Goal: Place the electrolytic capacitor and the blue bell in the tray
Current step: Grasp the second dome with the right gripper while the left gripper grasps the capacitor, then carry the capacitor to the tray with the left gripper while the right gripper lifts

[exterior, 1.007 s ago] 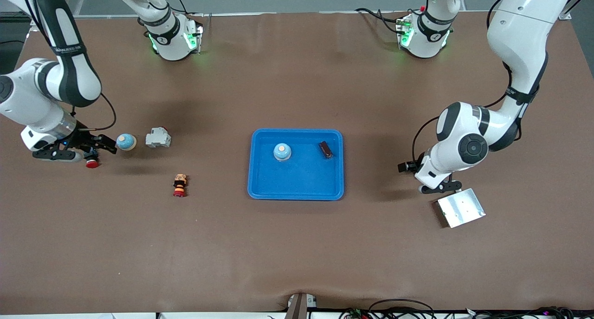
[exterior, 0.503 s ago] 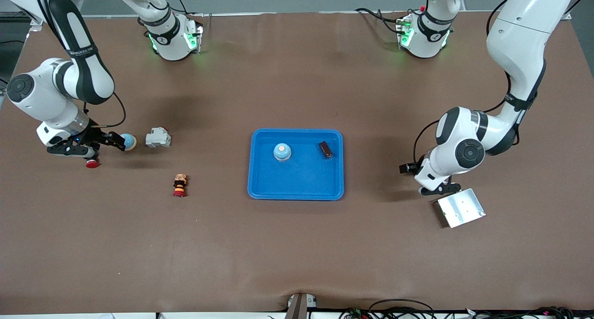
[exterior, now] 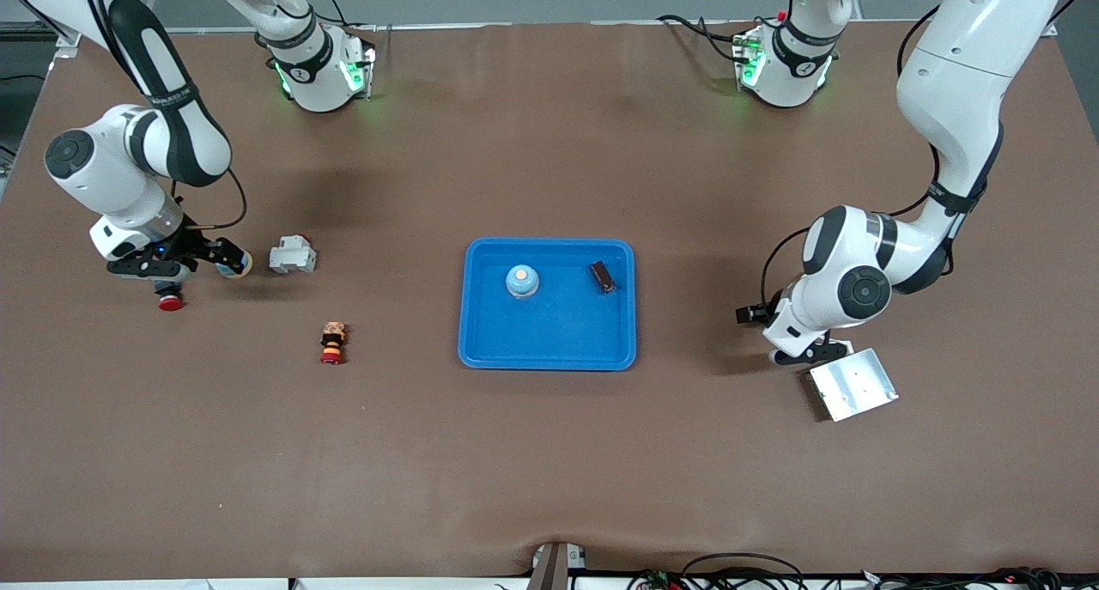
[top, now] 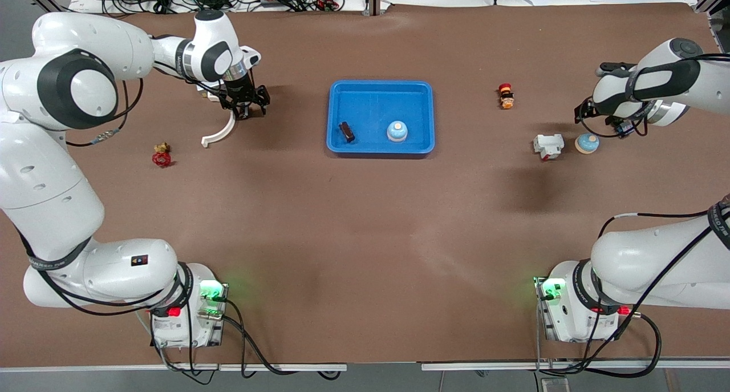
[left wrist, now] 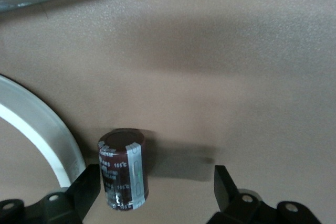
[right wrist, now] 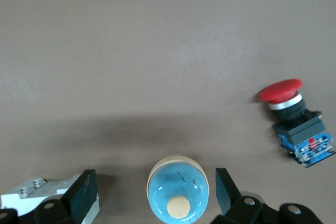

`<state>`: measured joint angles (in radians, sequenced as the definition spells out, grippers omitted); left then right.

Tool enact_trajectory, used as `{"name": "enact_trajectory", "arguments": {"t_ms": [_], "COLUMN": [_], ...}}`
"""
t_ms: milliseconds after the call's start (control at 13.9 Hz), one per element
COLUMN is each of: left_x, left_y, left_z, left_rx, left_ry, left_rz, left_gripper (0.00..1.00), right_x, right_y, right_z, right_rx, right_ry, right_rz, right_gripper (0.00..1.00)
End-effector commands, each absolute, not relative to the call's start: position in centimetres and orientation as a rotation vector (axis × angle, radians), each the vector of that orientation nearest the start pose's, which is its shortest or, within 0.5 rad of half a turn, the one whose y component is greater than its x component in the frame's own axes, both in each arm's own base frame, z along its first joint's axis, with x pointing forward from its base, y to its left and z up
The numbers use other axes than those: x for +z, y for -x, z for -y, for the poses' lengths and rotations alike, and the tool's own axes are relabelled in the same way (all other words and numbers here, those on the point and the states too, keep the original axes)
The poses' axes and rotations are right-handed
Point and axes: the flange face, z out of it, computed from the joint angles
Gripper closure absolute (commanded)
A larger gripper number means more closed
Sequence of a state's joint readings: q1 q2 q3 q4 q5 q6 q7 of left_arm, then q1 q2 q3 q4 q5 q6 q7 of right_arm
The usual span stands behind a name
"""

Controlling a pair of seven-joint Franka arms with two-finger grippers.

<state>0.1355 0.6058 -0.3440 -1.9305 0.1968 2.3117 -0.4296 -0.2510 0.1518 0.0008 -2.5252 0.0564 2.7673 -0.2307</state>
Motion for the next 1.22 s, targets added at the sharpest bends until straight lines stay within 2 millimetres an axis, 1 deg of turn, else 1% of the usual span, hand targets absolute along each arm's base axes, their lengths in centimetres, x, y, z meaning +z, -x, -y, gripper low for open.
{"name": "enact_trajectory", "arguments": {"t_ms": [0,72,360,575,647,791,1007,1151], "left_x": [17.5,17.6,18.1,18.5,18.5,19.2,22.5,25.5], "left_y": [-59.5,-59.6,-59.7,-59.7,-59.8,-60.0,-61.3,-62.5], "left_z": [11.5,11.4,11.4,11.7,11.9,12.3,13.5,15.4], "left_rx": [0.27,0.269,0.263,0.254,0.252,0.237,0.185,0.183], "left_ry": [3.12,3.121,3.122,3.109,3.107,3.11,3.111,3.106], "left_rz": [0.171,0.177,0.185,0.298,0.306,0.302,0.356,0.425], "left_gripper": [0.45,0.57,0.99,1.0,1.0,1.0,1.0,1.0], "right_x": [22.4,22.1,21.1,20.7,20.4,20.1,19.5,19.3], "right_y": [-45.4,-45.2,-44.9,-44.6,-44.5,-44.3,-44.1,-44.0], "right_z": [12.2,12.3,12.4,13.5,13.7,14.2,14.5,14.5], "right_rx": [-0.147,-0.137,-0.105,-0.096,-0.09,-0.081,-0.081,-0.079], "right_ry": [3.137,3.136,3.138,3.15,3.151,3.154,3.154,3.154], "right_rz": [-0.085,-0.089,-0.077,-0.078,-0.081,-0.083,-0.097,-0.097], "right_gripper": [0.0,0.0,0.0,0.0,0.0,0.0,0.0,0.0]}}
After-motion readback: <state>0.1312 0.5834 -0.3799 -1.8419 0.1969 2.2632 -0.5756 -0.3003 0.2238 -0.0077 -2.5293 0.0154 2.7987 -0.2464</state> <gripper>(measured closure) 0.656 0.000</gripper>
